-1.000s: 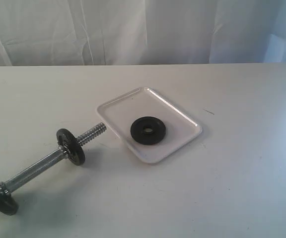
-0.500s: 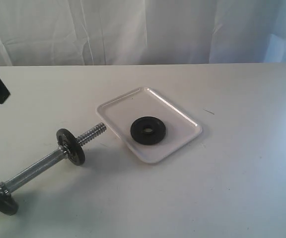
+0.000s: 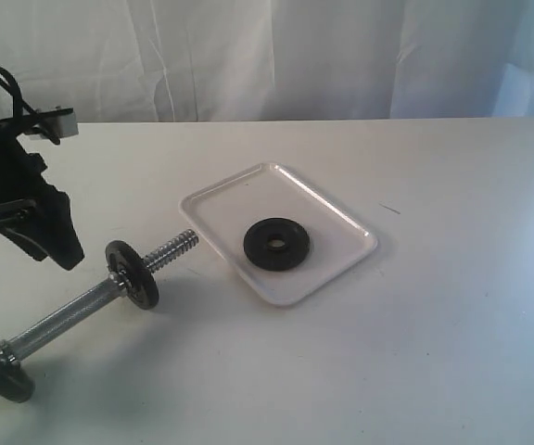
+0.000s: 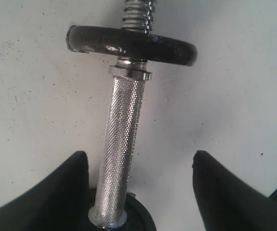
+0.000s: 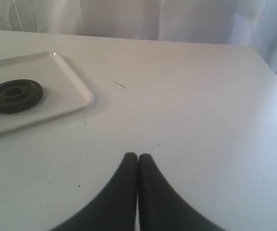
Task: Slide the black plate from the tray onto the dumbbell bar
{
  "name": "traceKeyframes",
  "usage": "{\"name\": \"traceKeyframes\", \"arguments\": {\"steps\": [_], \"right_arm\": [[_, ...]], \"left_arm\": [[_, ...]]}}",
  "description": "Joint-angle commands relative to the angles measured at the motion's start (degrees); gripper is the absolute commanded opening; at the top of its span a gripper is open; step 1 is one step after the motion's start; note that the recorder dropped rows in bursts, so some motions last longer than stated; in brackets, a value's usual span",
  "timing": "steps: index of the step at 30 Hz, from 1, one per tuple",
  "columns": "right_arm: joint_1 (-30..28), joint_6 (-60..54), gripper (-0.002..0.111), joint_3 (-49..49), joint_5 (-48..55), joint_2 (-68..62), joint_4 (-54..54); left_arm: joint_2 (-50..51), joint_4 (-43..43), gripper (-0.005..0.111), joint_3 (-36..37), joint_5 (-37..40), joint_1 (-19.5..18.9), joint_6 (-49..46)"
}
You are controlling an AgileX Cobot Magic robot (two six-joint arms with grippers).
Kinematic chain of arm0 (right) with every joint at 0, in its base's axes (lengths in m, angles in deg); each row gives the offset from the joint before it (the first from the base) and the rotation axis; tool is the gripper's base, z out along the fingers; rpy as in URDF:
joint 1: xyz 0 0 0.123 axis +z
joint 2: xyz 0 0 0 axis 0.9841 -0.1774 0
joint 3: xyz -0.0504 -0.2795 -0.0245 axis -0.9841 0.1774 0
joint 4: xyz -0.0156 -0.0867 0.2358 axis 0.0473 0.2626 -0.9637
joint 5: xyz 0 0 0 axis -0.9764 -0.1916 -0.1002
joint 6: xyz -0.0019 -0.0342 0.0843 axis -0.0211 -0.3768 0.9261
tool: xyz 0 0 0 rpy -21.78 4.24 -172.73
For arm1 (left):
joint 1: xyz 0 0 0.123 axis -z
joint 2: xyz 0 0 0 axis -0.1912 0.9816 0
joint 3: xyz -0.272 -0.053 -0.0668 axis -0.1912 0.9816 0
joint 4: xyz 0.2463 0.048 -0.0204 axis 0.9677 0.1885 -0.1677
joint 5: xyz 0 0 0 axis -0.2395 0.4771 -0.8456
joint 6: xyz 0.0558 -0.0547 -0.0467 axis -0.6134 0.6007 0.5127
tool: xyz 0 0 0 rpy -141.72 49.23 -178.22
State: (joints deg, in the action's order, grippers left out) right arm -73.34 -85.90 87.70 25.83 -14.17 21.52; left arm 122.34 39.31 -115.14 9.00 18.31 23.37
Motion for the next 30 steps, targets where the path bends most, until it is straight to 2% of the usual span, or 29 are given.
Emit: {"name": "traceKeyframes", "arguments": {"steps": [1,4,11,15,21,30], "right_arm": [[-0.17,0.00,0.000,0.06,-0.89,0.29,0.02],[-0.17,0.00,0.000,0.06,-0.89,0.29,0.02],[-0.17,0.00,0.000,0.06,-0.89,0.29,0.02],[-0.17,0.00,0.000,0.06,-0.89,0.29,0.02],[-0.17,0.00,0.000,0.06,-0.89,0.29,0.02],[-0.17,0.00,0.000,0.06,-0.89,0.29,0.02]], "left_arm": [[1.74,-0.70,0.066,-0.02,5.46,0.25,-1.51],[2.61,-0.70,0.066,1.36,4.62,0.25,-3.05],[2.61,-3.11,0.066,7.37,-3.61,0.30,-8.74],[2.61,-3.50,0.066,9.31,-7.47,1.97,-10.58],[2.76,1.64,0.066,10.99,-15.57,4.27,-10.18],[5.51,0.89,0.066,11.13,-16.58,4.27,-9.14]]}}
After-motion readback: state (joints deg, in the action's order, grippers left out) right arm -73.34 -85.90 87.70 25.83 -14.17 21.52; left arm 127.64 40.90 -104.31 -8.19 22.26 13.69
